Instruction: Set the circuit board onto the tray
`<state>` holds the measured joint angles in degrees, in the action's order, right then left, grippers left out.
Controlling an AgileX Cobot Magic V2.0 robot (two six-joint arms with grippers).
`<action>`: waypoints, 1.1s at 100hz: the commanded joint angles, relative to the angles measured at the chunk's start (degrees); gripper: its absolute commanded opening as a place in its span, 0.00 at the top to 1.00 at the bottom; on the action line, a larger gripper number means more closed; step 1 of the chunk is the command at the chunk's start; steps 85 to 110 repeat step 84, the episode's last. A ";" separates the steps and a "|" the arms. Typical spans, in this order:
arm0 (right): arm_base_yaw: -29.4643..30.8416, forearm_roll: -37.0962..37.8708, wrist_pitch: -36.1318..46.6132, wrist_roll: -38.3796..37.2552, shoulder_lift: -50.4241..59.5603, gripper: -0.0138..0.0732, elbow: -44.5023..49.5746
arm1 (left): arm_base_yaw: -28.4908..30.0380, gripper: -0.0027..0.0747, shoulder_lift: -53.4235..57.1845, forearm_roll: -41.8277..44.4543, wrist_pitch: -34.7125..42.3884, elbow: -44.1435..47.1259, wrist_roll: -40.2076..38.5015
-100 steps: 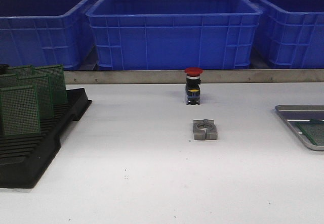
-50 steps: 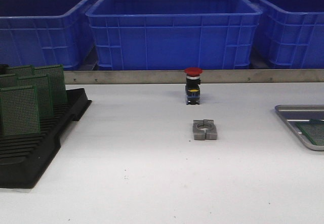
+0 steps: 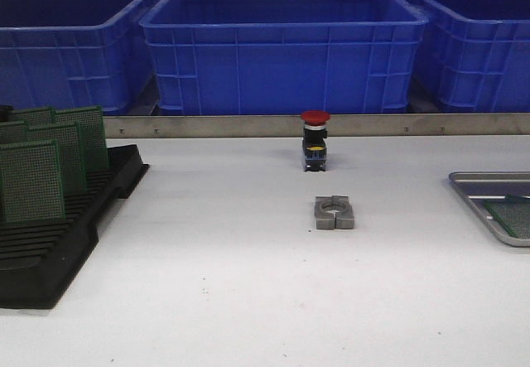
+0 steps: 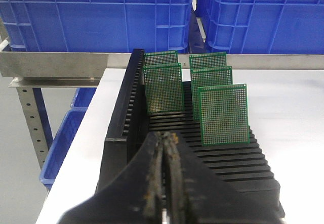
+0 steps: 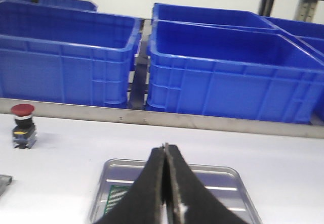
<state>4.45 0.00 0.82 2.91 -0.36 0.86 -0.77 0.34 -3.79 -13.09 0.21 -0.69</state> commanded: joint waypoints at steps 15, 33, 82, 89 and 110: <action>1.62 3.73 0.46 -4.90 2.22 0.91 0.71 | 0.09 0.99 1.56 -0.16 4.28 1.13 -0.18; 1.56 3.73 -0.23 -4.85 2.22 0.91 0.66 | 0.09 0.99 1.56 -0.16 4.28 1.13 -0.18; 1.56 3.73 -0.23 -4.85 2.22 0.91 0.66 | 0.09 0.99 1.56 -0.16 4.28 1.13 -0.18; 1.56 3.73 -0.23 -4.85 2.22 0.91 0.66 | 0.09 0.99 1.56 -0.16 4.28 1.13 -0.18; 1.56 3.73 -0.23 -4.85 2.22 0.91 0.66 | 0.09 0.99 1.56 -0.16 4.28 1.13 -0.18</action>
